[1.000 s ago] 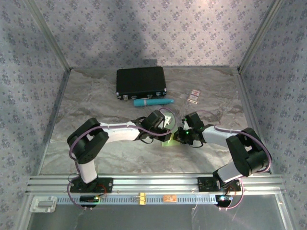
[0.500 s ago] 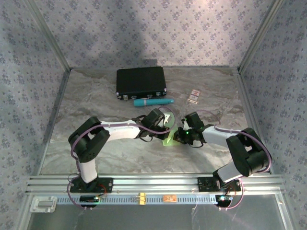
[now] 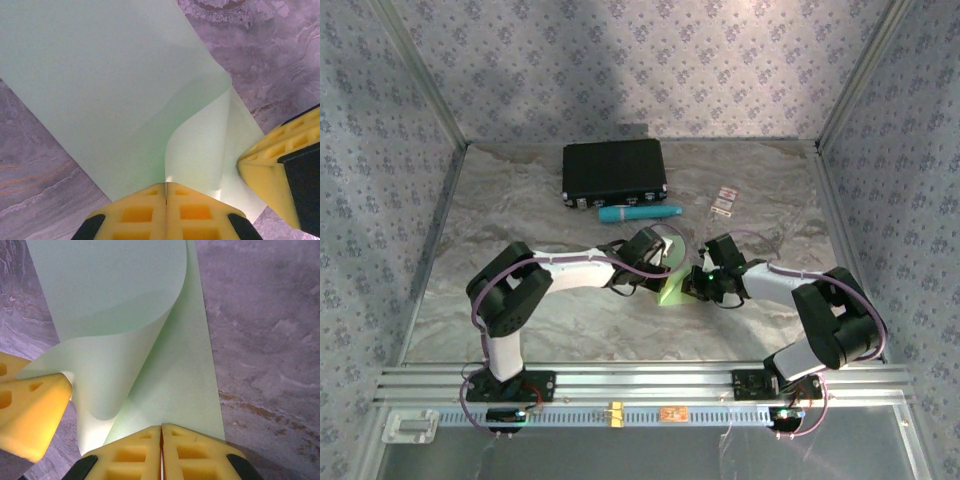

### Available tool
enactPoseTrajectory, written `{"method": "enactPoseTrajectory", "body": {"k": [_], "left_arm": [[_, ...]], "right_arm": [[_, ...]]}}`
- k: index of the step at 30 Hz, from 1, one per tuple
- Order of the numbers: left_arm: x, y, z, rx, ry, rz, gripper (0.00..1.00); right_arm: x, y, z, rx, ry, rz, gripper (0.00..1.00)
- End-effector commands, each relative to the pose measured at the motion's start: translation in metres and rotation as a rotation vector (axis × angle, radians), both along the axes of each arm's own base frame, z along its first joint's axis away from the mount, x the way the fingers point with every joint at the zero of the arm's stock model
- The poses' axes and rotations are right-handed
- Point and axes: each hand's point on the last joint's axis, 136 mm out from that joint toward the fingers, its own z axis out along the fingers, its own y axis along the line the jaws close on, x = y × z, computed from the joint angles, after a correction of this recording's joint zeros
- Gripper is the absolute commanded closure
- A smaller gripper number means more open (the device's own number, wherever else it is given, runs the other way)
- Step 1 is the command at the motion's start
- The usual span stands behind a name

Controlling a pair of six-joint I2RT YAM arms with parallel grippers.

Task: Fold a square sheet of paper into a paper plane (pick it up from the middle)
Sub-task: Fold the triangle a second time at the center of the table.

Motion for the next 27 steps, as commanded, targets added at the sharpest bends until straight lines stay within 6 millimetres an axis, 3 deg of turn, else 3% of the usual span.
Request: {"method": "enactPoseTrajectory", "body": {"k": [1, 27], "left_arm": [[0.0085, 0.0025, 0.0006, 0.033, -0.019, 0.01, 1.0], [0.0105, 0.0009, -0.0025, 0.008, -0.005, 0.019, 0.99]], "right_arm": [[-0.0126, -0.0133, -0.0116, -0.077, 0.052, 0.0, 0.9], [-0.0117, -0.0127, -0.01, -0.076, 0.052, -0.002, 0.9]]}}
